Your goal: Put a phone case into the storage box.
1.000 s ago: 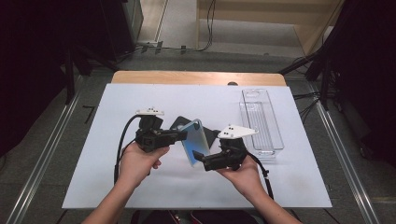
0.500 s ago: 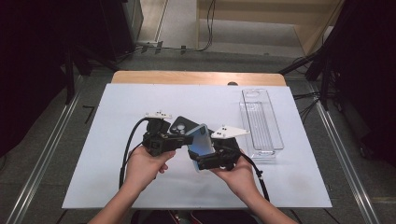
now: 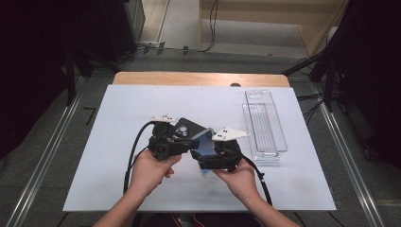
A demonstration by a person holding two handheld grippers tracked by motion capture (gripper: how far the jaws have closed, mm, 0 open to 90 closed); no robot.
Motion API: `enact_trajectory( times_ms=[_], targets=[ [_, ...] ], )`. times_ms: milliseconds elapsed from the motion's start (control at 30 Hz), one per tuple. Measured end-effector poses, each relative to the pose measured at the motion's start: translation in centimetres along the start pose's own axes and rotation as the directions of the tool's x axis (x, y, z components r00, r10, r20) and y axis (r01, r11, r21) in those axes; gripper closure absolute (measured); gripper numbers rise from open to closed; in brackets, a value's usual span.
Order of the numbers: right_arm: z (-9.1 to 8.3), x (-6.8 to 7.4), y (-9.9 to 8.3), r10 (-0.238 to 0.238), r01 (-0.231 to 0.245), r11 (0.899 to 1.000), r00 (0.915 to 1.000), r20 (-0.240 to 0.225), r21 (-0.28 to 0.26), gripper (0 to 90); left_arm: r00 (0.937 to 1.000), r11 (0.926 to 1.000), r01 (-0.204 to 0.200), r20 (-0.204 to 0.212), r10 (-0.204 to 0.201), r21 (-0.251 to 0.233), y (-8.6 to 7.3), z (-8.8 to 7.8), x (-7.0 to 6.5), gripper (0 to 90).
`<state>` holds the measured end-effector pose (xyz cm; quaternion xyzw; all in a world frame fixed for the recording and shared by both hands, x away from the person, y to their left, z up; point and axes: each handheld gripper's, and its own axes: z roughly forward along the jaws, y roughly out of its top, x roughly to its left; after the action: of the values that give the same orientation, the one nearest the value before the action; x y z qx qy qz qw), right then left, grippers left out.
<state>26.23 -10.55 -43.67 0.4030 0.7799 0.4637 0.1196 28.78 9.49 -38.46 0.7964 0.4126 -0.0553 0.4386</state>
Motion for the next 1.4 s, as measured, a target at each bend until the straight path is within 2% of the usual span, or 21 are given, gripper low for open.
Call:
enact_trajectory(
  times_ms=[100, 267, 467, 567, 600, 667, 767, 833, 900, 967, 1000, 1067, 1100, 1167, 1200, 1233, 1267, 1300, 1400],
  targets=[
    [-0.1, -0.1, 0.1, 0.004, -0.004, 1.0, 0.9999, -0.011, 0.005, 15.6, 1.0, 0.9999, -0.004, 0.008, 0.004, -0.013, 0.0, -0.1, 0.0, 80.2],
    [-0.2, -0.6, 0.3, 0.019, -0.019, 1.0, 0.9992, -0.035, 0.009, 15.6, 0.9998, 0.9996, 0.007, 0.02, -0.006, -0.026, 0.2, -0.6, 0.4, 60.0],
    [-0.3, -1.5, 0.2, 0.03, -0.03, 0.999, 0.999, -0.032, 0.026, 15.6, 0.9992, 0.9995, 0.011, 0.038, -0.009, -0.029, 0.2, -1.2, 0.9, 49.9],
    [-0.6, -2.0, 0.3, 0.036, -0.035, 0.999, 0.9988, -0.034, 0.018, 15.6, 0.9982, 0.9997, -0.006, 0.059, 0.007, -0.022, 0.2, -1.4, 1.0, 44.3],
    [-0.7, -2.1, 0.3, 0.034, -0.034, 0.999, 0.9988, -0.036, 0.018, 15.6, 0.9963, 0.9995, -0.028, 0.08, 0.029, -0.017, 0.1, -1.5, 1.1, 41.3],
    [-1.0, -2.5, 0.4, 0.026, -0.025, 1.0, 0.9985, -0.049, 0.01, 15.6, 0.9935, 0.9975, -0.07, 0.09, 0.07, -0.003, -0.1, -1.6, 1.2, 38.6],
    [-1.4, -2.9, 0.5, 0.003, -0.003, 1.0, 0.9963, -0.086, -0.003, 15.6, 0.9872, 0.9919, -0.125, 0.102, 0.123, 0.022, -0.4, -1.6, 1.4, 33.9],
    [-1.7, -3.2, 0.5, -0.016, 0.015, 1.0, 0.9944, -0.104, -0.005, 15.6, 0.9795, 0.9864, -0.162, 0.125, 0.157, 0.027, -0.6, -1.6, 1.6, 33.8],
    [-1.9, -3.4, 0.6, -0.02, 0.018, 1.0, 0.9927, -0.119, -0.012, 15.6, 0.974, 0.9807, -0.192, 0.128, 0.186, 0.036, -0.8, -1.5, 1.7, 32.0],
    [-2.1, -3.7, 0.8, -0.019, 0.018, 1.0, 0.9893, -0.144, -0.01, 15.6, 0.9654, 0.9731, -0.228, 0.137, 0.222, 0.031, -1.1, -1.6, 2.0, 31.6],
    [-2.2, -3.9, 0.8, -0.02, 0.019, 1.0, 0.9869, -0.16, -0.009, 15.6, 0.9604, 0.9677, -0.251, 0.132, 0.245, 0.026, -1.3, -1.6, 2.2, 31.6],
    [-2.3, -4.1, 0.9, -0.029, 0.028, 1.0, 0.9841, -0.175, -0.006, 15.6, 0.9462, 0.9523, -0.305, 0.12, 0.3, 0.017, -1.8, -1.7, 2.6, 32.4],
    [-2.4, -4.3, 1.0, -0.029, 0.029, 1.0, 0.9823, -0.185, -0.002, 15.6, 0.9407, 0.9471, -0.321, 0.12, 0.317, 0.011, -2.1, -1.7, 2.9, 32.8],
    [-2.6, -4.6, 1.1, -0.025, 0.024, 1.0, 0.9805, -0.195, -0.004, 15.6, 0.9324, 0.9388, -0.343, 0.13, 0.337, 0.029, -2.7, -1.6, 3.4, 32.7],
    [-2.7, -4.7, 1.1, -0.021, 0.021, 1.0, 0.9789, -0.203, -0.003, 15.6, 0.9296, 0.9351, -0.353, 0.127, 0.346, 0.034, -2.9, -1.5, 3.6, 32.8],
    [-2.7, -4.8, 1.2, -0.019, 0.019, 1.0, 0.9777, -0.209, -0.003, 15.6, 0.9236, 0.9273, -0.372, 0.117, 0.365, 0.042, -3.2, -1.4, 3.8, 32.7],
    [-2.8, -4.9, 1.2, -0.019, 0.018, 1.0, 0.9764, -0.215, -0.004, 15.6, 0.9207, 0.9224, -0.383, 0.099, 0.377, 0.048, -3.4, -1.4, 3.9, 32.7],
    [-2.9, -5.0, 1.3, -0.022, 0.022, 1.0, 0.9753, -0.22, -0.005, 15.6, 0.9197, 0.9206, -0.388, 0.081, 0.384, 0.042, -3.7, -1.4, 4.1, 32.7],
    [-3.2, -5.2, 1.5, -0.018, 0.016, 1.0, 0.9731, -0.23, -0.008, 15.5, 0.9288, 0.9313, -0.362, 0.097, 0.358, 0.036, -4.1, -1.4, 4.7, 32.7]
  ],
)
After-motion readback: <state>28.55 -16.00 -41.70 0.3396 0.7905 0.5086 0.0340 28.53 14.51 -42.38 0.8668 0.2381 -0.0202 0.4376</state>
